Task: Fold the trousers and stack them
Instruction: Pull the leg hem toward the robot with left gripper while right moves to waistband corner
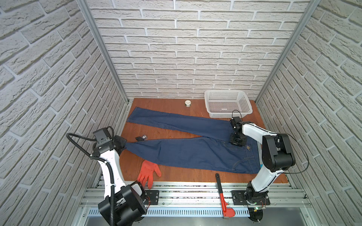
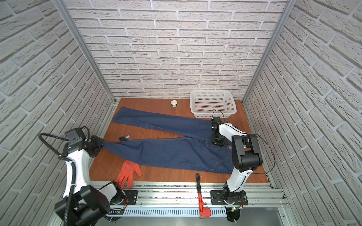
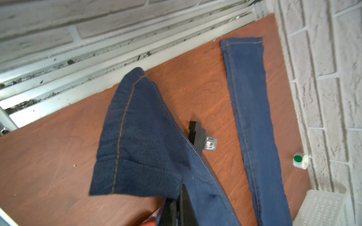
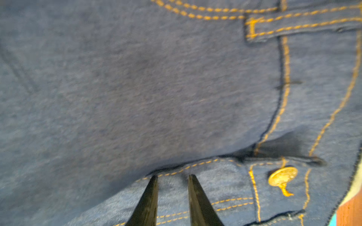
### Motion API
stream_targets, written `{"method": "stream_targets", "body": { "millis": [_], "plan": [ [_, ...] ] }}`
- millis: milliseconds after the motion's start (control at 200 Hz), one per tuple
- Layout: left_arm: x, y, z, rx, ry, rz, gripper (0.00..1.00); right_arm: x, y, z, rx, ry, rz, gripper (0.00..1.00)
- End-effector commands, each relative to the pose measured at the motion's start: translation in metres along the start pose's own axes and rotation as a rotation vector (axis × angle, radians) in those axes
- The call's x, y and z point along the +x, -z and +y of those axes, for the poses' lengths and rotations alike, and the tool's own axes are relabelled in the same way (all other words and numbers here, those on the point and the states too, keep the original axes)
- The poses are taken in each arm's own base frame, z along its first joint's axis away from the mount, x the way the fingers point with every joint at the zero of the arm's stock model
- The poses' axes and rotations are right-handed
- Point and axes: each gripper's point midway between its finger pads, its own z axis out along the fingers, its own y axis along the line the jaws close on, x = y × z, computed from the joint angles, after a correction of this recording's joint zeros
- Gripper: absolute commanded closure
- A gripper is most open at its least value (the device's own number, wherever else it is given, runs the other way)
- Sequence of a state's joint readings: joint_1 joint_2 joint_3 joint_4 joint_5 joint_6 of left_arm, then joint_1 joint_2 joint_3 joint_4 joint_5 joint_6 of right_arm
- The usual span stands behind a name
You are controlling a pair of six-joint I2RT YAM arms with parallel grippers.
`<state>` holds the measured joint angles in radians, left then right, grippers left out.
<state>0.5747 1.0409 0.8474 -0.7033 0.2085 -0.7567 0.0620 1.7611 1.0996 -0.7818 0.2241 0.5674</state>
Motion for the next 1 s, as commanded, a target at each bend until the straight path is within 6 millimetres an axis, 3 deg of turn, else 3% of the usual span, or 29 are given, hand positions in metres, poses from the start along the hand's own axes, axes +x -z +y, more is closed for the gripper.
{"method": "stream_targets", "body": {
  "millis": [0, 95, 150, 200, 340, 595, 755, 995],
  "plan": [
    [-0.003, 0.006, 0.011, -0.046, -0.014, -0.033, 0.98, -0.005, 0.014, -0.01, 0.014, -0.001, -0.041, 0.71],
    [-0.009, 0.015, 0.014, -0.047, 0.002, -0.063, 0.9, -0.007, 0.021, -0.012, 0.005, -0.002, -0.053, 0.71],
    [-0.013, 0.02, 0.011, -0.039, -0.003, -0.079, 0.67, -0.009, 0.027, -0.011, -0.006, -0.004, -0.063, 0.71],
    [-0.018, 0.026, 0.007, -0.03, -0.008, -0.092, 0.54, -0.013, 0.034, -0.011, -0.02, -0.008, -0.078, 0.68],
    [-0.027, 0.038, -0.006, 0.001, -0.023, -0.107, 0.37, -0.034, 0.05, -0.016, -0.051, -0.047, -0.128, 0.59],
    [-0.027, 0.042, -0.03, 0.059, -0.065, -0.098, 0.31, -0.092, 0.062, -0.043, -0.106, -0.203, -0.215, 0.53],
    [-0.01, 0.028, -0.053, 0.09, -0.142, -0.054, 0.31, -0.121, 0.04, -0.055, -0.183, -0.303, -0.199, 0.52],
    [0.005, 0.012, -0.068, 0.111, -0.192, -0.013, 0.3, -0.141, 0.005, -0.058, -0.197, -0.329, -0.144, 0.51]
  ]
}}
